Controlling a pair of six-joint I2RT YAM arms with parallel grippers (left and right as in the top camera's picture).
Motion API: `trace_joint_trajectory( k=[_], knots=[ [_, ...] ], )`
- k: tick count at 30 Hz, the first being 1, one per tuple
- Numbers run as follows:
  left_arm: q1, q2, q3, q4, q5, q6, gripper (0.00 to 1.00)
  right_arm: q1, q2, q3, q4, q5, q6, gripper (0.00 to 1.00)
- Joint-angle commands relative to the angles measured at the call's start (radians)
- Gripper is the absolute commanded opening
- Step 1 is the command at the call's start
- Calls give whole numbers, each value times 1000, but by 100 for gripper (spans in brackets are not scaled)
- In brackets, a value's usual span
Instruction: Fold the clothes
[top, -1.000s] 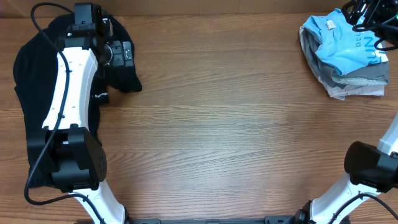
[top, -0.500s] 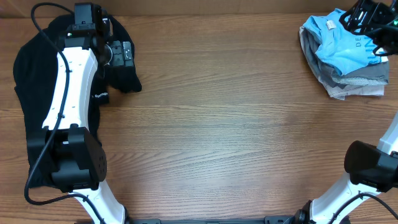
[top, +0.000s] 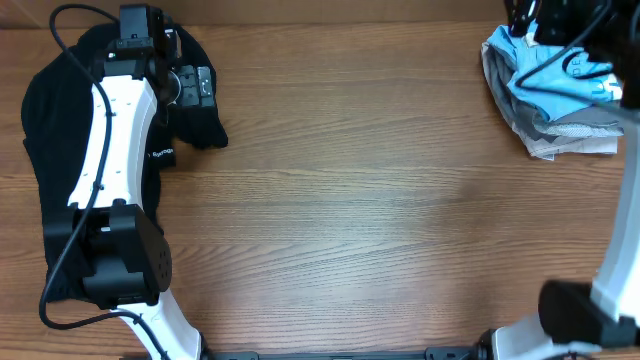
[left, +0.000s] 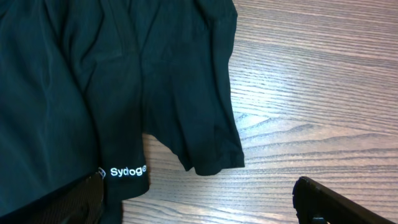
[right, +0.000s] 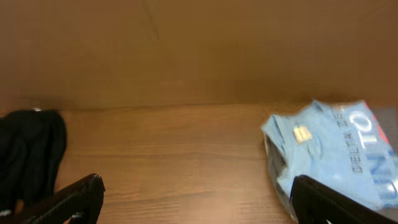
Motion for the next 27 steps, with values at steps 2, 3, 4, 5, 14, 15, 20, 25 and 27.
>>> trace_joint_trajectory(
  k=[2,3,4,5,14,15,20,25,27],
  knots=[
    [5,10,18,-2,8,-11,100,44,-181,-288,145,21,-8,100],
    [5,10,18,-2,8,-11,100,49,-219,-354,187,21,-8,100],
    [5,10,18,-2,8,-11,100,53,-259,-427,240,21,-8,100],
    [5,10,18,-2,8,-11,100,56,-303,-503,286,21,-8,100],
    [5,10,18,-2,8,-11,100,56,-747,-1206,707,23,-4,100],
    [5,10,18,-2,8,-11,100,56,-796,-1274,751,25,-4,100],
    [5,10,18,-2,8,-11,100,56,-1063,-1627,996,81,59,100],
    [5,10,18,-2,8,-11,100,56,-1308,-1938,1193,122,109,100],
    [5,10,18,-2,8,-11,100,56,-1380,-2014,1223,122,109,100]
  ],
)
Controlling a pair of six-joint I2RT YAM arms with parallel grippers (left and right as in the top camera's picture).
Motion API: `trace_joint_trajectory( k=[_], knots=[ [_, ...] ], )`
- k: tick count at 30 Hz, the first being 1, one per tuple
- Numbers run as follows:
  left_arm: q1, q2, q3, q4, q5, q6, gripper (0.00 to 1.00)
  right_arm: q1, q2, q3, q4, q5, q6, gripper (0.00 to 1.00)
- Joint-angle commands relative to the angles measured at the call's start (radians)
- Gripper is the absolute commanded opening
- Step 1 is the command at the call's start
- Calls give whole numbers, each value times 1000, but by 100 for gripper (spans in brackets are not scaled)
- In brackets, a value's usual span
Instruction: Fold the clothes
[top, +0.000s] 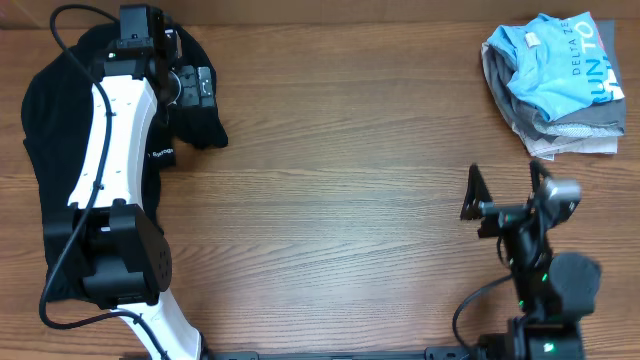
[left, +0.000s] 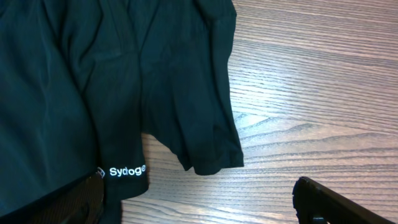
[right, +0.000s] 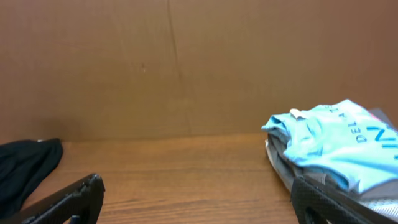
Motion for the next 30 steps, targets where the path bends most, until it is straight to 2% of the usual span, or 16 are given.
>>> trace_joint_trajectory(
  k=[1,9,15,21,30],
  knots=[
    [5,10,18,-1,5,-11,100,2,-124,-129,42,26,27,100],
    [5,10,18,-1,5,-11,100,-14,-316,-343,154,27,27,100],
    [5,10,18,-1,5,-11,100,-23,-401,-341,46,27,23,100],
    [5,10,18,-1,5,-11,100,-23,-407,-341,-79,11,23,100],
    [5,10,18,-1,5,-11,100,-23,-407,-341,-76,12,23,100]
  ],
)
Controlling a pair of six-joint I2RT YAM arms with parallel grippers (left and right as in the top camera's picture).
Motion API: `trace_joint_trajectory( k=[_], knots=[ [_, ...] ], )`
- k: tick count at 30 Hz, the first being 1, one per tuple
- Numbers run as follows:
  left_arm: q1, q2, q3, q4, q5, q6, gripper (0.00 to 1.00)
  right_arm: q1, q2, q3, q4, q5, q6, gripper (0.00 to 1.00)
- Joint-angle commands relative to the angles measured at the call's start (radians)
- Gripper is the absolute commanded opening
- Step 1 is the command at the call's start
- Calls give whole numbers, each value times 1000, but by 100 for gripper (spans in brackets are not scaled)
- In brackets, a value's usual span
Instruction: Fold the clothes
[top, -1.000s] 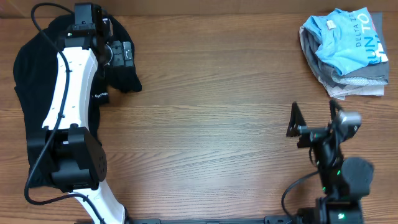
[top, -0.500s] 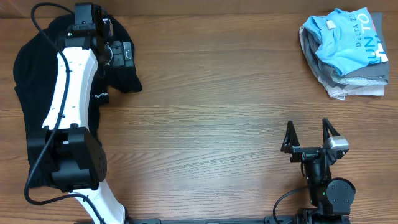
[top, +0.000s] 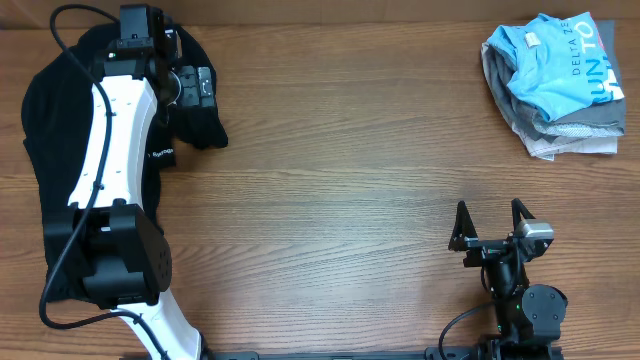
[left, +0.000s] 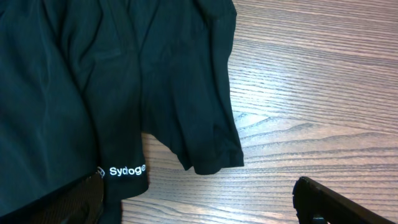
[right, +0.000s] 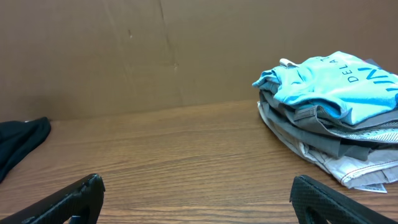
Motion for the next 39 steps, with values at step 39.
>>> trace_joint_trajectory(
  k=[39],
  knots=[
    [-10,-629,-500,578,137,132,100,-3,-10,-11,5,-1,4,100]
  ],
)
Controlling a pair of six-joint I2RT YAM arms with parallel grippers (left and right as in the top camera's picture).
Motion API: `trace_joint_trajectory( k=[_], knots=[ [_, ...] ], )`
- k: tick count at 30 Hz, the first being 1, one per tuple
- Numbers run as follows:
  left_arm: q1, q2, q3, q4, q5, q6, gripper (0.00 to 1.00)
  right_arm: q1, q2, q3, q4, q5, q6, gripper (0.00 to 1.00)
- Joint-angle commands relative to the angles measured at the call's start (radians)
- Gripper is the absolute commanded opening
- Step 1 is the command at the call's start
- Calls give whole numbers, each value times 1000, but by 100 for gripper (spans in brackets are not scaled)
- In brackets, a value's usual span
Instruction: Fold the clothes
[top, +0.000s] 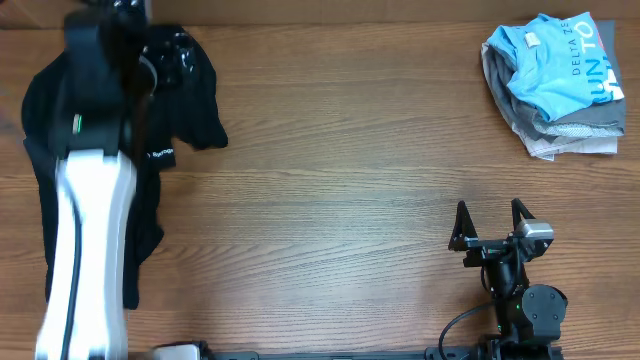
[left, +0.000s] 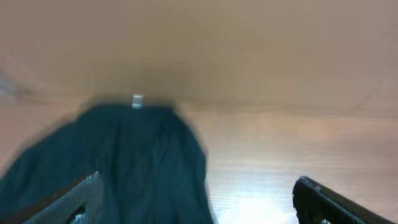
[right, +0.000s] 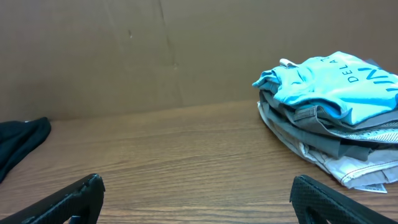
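Note:
A black garment (top: 195, 105) lies spread at the table's far left; in the blurred left wrist view the black garment (left: 130, 162) sits ahead of and below the camera. My left gripper (left: 196, 211) is open and empty, raised off the cloth, and the left arm (top: 90, 200) shows as a motion-blurred white shape over the garment. My right gripper (top: 490, 222) rests open and empty near the front right, with wood grain between its fingertips (right: 78, 199).
A folded pile (top: 552, 85) with a light-blue shirt on top stands at the back right corner, and the pile (right: 329, 106) shows to the right in the right wrist view. A brown wall (right: 186, 50) runs behind the wooden table (top: 350, 180).
My left arm has lifted away from the black garment; its camera now looks across at the cloth and the back wall instead of down onto it. The right arm has not moved.
My right gripper was open at the folded pile at the back right while the left hovered open, low over the black garment. The right arm then stood at the front right, and later sat lower there. The left has now risen.

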Motion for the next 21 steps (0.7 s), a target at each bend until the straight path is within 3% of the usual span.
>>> trace_joint_trajectory(
  k=[1,12,17,21],
  knots=[
    [-7,-203,-261,137,100,51,100,-3,-10,-11,4,0,5,100],
    [-5,-826,-1035,538,101,14,100,-3,-10,-11,4,0,5,100],
    [20,-1071,-1295,678,102,-21,100,-3,-10,-11,4,0,5,100],
    [28,-1184,-1403,740,93,-31,100,-3,-10,-11,4,0,5,100]
  ],
)
